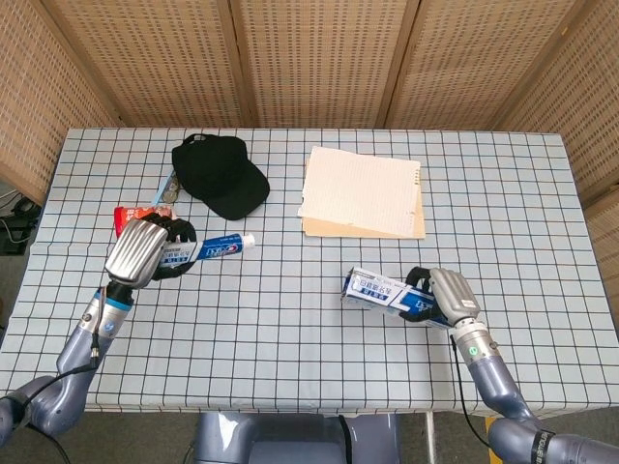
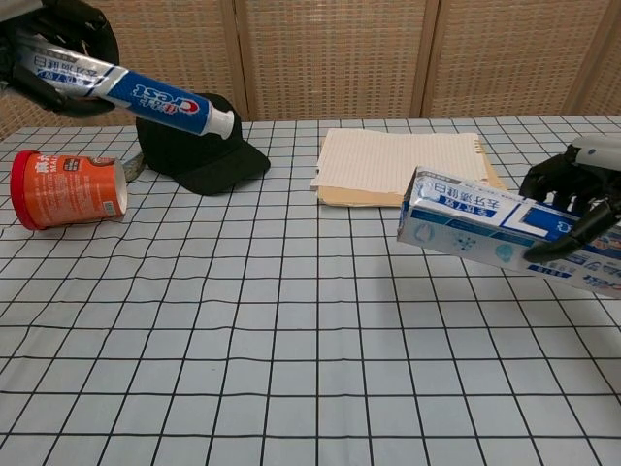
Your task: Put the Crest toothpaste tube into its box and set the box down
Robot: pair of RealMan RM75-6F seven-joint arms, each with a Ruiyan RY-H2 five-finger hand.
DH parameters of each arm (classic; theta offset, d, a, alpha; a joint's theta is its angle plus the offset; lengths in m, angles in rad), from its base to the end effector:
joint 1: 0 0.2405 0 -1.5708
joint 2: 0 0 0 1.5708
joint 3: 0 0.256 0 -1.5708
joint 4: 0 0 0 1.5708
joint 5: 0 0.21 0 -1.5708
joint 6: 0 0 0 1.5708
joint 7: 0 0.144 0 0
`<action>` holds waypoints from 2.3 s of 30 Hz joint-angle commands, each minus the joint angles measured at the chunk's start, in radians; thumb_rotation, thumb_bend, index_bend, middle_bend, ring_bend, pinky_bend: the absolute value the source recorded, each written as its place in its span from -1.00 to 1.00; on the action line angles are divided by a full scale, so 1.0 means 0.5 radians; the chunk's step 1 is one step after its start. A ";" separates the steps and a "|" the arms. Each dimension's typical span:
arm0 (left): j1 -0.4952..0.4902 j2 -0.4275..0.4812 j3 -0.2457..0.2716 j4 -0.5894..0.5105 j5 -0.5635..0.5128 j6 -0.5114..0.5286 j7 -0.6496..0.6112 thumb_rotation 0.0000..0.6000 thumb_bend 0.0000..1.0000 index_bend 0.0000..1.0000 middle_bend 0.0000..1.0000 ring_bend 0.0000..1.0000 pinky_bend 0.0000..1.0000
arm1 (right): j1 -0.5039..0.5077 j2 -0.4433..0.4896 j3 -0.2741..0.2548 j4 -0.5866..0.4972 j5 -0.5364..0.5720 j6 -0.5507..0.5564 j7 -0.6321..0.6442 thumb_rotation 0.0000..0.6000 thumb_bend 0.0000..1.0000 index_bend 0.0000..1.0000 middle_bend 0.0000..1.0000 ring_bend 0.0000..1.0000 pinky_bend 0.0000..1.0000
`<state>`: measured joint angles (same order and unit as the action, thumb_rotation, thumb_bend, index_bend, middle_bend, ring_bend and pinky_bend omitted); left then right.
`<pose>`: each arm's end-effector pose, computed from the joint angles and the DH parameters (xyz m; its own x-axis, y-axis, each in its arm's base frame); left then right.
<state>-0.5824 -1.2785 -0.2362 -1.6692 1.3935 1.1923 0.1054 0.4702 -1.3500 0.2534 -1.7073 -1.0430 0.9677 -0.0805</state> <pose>-0.1528 0.3280 0.0971 0.2802 -0.0006 0.9599 0.8732 -0.4153 -0.2551 -0.2121 -0.3026 0.0453 0.0343 -0.3364 0.9411 -0.9994 -0.0209 0.0290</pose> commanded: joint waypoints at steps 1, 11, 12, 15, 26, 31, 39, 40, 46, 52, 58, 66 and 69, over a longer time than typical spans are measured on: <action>-0.090 0.120 -0.100 -0.105 -0.123 -0.143 -0.001 1.00 -0.16 0.79 0.19 0.10 -0.04 | 0.054 0.005 0.055 0.008 0.049 -0.047 0.039 1.00 -0.65 0.54 0.15 0.21 0.22; -0.301 0.301 -0.268 -0.236 -0.427 -0.434 0.003 1.00 -0.16 0.79 0.19 0.10 -0.04 | 0.180 0.013 0.202 0.072 0.100 -0.213 0.338 1.00 -0.64 0.54 0.15 0.21 0.22; -0.314 0.301 -0.272 -0.235 -0.441 -0.441 0.008 1.00 -0.16 0.79 0.19 0.10 -0.04 | 0.184 0.014 0.210 0.084 0.085 -0.225 0.380 1.00 -0.64 0.54 0.15 0.20 0.22; -0.354 0.292 -0.277 -0.232 -0.478 -0.464 0.026 1.00 -0.16 0.78 0.19 0.10 -0.04 | 0.190 0.013 0.235 0.131 0.023 -0.242 0.506 1.00 -0.59 0.54 0.15 0.19 0.20; -0.483 0.280 -0.299 -0.248 -0.581 -0.529 0.053 1.00 -0.16 0.78 0.19 0.10 -0.04 | 0.195 -0.009 0.226 0.285 -0.207 -0.240 0.860 1.00 -0.50 0.51 0.12 0.09 -0.05; -0.550 0.305 -0.337 -0.274 -0.653 -0.589 0.018 1.00 -0.16 0.78 0.19 0.10 -0.04 | 0.205 -0.015 0.196 0.301 -0.266 -0.235 0.927 1.00 -0.50 0.52 0.12 0.09 -0.05; -0.660 0.334 -0.381 -0.318 -0.788 -0.714 -0.063 1.00 -0.16 0.78 0.19 0.10 -0.04 | 0.227 -0.028 0.167 0.331 -0.282 -0.229 0.969 1.00 -0.50 0.52 0.12 0.09 -0.05; -0.669 0.335 -0.379 -0.321 -0.796 -0.720 -0.063 1.00 -0.16 0.78 0.19 0.10 -0.04 | 0.228 -0.027 0.165 0.335 -0.282 -0.228 0.974 1.00 -0.50 0.52 0.12 0.09 -0.04; -0.721 0.342 -0.347 -0.336 -0.848 -0.757 -0.048 1.00 -0.16 0.78 0.19 0.10 -0.04 | 0.230 -0.015 0.155 0.353 -0.288 -0.220 1.021 1.00 -0.50 0.52 0.13 0.09 -0.04; -0.762 0.344 -0.311 -0.350 -0.893 -0.762 -0.009 1.00 -0.16 0.78 0.19 0.10 -0.04 | 0.226 0.004 0.138 0.356 -0.310 -0.209 1.065 1.00 -0.50 0.52 0.13 0.09 -0.03; -0.801 0.317 -0.289 -0.351 -0.920 -0.752 0.015 1.00 -0.16 0.78 0.19 0.10 -0.04 | 0.227 0.018 0.126 0.345 -0.327 -0.204 1.095 1.00 -0.50 0.52 0.13 0.09 -0.03; -0.882 0.240 -0.268 -0.327 -0.960 -0.770 0.046 1.00 -0.16 0.78 0.19 0.10 -0.04 | 0.228 0.028 0.110 0.317 -0.369 -0.189 1.148 1.00 -0.50 0.52 0.13 0.09 -0.02; -0.921 0.208 -0.265 -0.310 -0.994 -0.767 0.069 1.00 -0.16 0.78 0.19 0.10 -0.04 | 0.221 0.036 0.103 0.303 -0.412 -0.169 1.201 1.00 -0.50 0.52 0.13 0.09 -0.02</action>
<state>-1.0371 -1.1691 -0.3696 -1.8278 0.9025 0.8086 0.1355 0.5825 -1.3341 0.3070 -1.5521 -1.2403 0.8782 0.5108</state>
